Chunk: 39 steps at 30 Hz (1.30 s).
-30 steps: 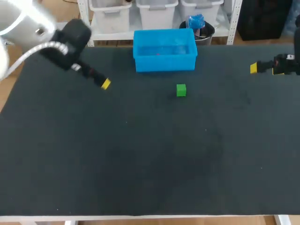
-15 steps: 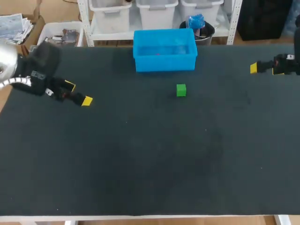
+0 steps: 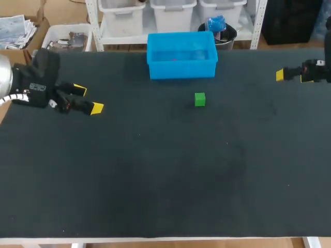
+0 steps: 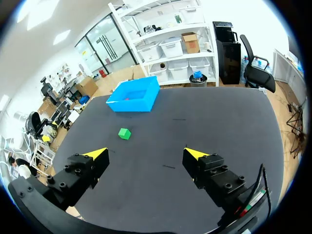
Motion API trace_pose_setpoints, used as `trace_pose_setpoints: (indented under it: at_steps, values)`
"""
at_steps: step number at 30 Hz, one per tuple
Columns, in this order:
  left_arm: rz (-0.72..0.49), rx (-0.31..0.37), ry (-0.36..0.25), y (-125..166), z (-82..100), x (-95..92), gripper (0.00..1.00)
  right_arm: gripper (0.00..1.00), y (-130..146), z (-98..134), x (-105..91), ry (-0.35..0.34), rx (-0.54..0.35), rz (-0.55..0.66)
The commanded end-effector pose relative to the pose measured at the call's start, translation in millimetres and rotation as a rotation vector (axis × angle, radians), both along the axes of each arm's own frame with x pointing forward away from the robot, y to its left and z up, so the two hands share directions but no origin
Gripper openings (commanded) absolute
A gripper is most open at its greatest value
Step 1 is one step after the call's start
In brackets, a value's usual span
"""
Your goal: Use the left arm to pick the red cube and place it into the blue plastic box first, then use the right arm to grasp the green cube and put it into the same blue plastic box after the first action is fully finished.
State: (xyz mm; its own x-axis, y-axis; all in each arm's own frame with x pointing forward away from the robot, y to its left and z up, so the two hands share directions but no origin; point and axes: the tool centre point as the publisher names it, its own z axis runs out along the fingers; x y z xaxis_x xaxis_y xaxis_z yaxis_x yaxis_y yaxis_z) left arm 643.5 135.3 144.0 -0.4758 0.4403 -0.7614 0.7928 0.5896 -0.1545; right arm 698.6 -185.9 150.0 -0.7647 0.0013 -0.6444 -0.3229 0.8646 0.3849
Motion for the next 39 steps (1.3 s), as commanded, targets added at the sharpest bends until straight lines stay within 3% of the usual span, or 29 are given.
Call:
trace_pose_setpoints:
  at_steps: [1, 3, 7, 16, 21, 39]
  values:
    - [0.000, -0.011, -0.008, 0.4, -1.6, -0.1, 1.00, 1.00, 0.5, -0.1, 0.5, 0.001, -0.002, -0.001]
    - [0.000, -0.011, -0.008, 0.4, -1.6, -0.1, 1.00, 1.00, 0.4, 1.0, 3.1, 0.011, -0.014, 0.003]
    - [0.000, -0.011, -0.008, 0.4, -1.6, -0.1, 1.00, 1.00, 19.4, 6.8, 13.2, 0.062, -0.119, 0.008]
    - [0.000, -0.011, -0.008, 0.4, -1.6, -0.1, 1.00, 1.00, 93.9, -3.3, 29.9, 0.167, -0.267, -0.003]
    - [0.000, -0.011, -0.008, 0.4, -1.6, -0.1, 1.00, 1.00, 125.4, -13.7, 33.1, 0.220, -0.295, -0.004]
    - [0.000, -0.011, -0.008, 0.4, -1.6, -0.1, 1.00, 1.00, 125.4, -13.7, 33.1, 0.220, -0.295, -0.004]
